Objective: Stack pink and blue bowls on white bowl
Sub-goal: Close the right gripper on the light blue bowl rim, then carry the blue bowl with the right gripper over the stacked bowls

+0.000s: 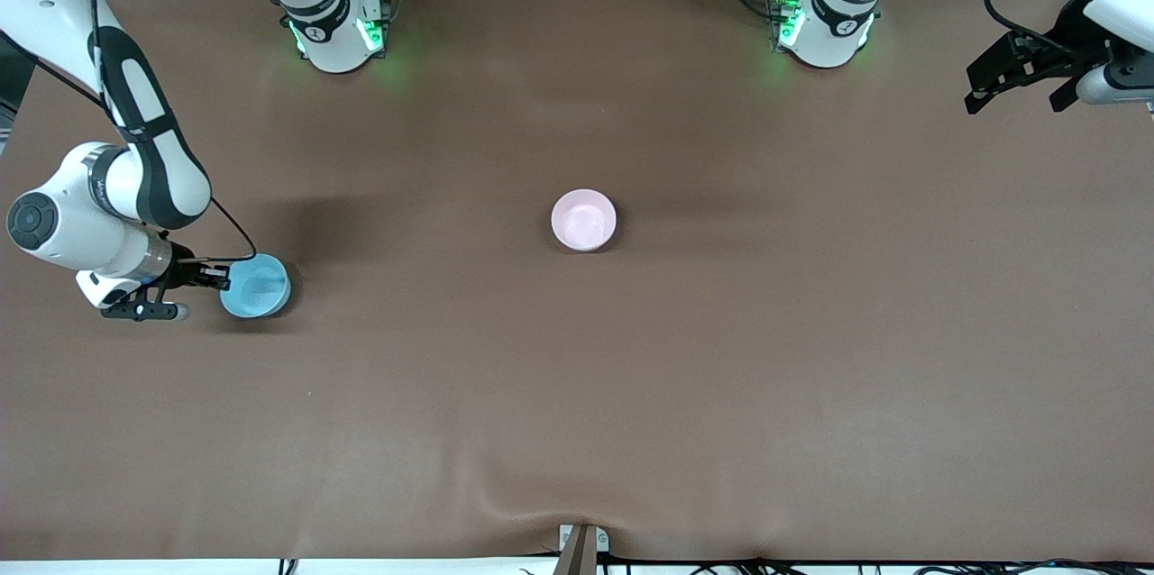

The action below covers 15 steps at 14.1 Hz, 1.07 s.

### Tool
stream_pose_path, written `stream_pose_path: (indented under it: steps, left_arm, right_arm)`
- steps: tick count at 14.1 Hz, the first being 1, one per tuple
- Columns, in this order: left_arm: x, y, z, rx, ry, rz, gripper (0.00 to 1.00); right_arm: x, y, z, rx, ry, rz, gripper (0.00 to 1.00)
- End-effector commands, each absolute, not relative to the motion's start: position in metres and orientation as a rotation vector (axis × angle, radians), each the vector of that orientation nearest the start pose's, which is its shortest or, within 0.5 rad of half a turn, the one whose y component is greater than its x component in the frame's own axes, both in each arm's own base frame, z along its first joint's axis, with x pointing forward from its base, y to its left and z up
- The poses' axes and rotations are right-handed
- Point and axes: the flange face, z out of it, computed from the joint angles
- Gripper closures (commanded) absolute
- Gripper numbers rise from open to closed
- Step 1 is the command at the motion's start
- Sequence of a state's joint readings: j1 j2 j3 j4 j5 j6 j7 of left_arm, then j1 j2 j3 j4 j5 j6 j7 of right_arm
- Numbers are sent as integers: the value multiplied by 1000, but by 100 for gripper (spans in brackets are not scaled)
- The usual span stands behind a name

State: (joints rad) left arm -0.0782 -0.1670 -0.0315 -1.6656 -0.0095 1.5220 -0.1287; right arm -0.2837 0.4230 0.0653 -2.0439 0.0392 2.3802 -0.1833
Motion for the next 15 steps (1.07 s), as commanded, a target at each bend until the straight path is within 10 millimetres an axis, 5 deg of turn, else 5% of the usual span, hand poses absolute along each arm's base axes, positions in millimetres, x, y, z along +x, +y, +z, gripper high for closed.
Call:
stream_pose_path:
  steps: [1, 2, 9, 15]
  left_arm:
    - [491, -58, 662, -3172, 2, -29, 0]
    - [491, -58, 662, -3172, 0, -29, 0]
    - [490, -57, 659, -3171, -20, -17, 0]
    - [490, -59, 659, -3171, -27, -19, 0]
  right_arm:
    - [588, -81, 266, -3016, 196, 164, 100]
    - [593, -62, 278, -3012, 255, 182, 100]
    - [609, 150, 340, -2887, 662, 170, 100]
    - [563, 309, 350, -2831, 760, 134, 100]
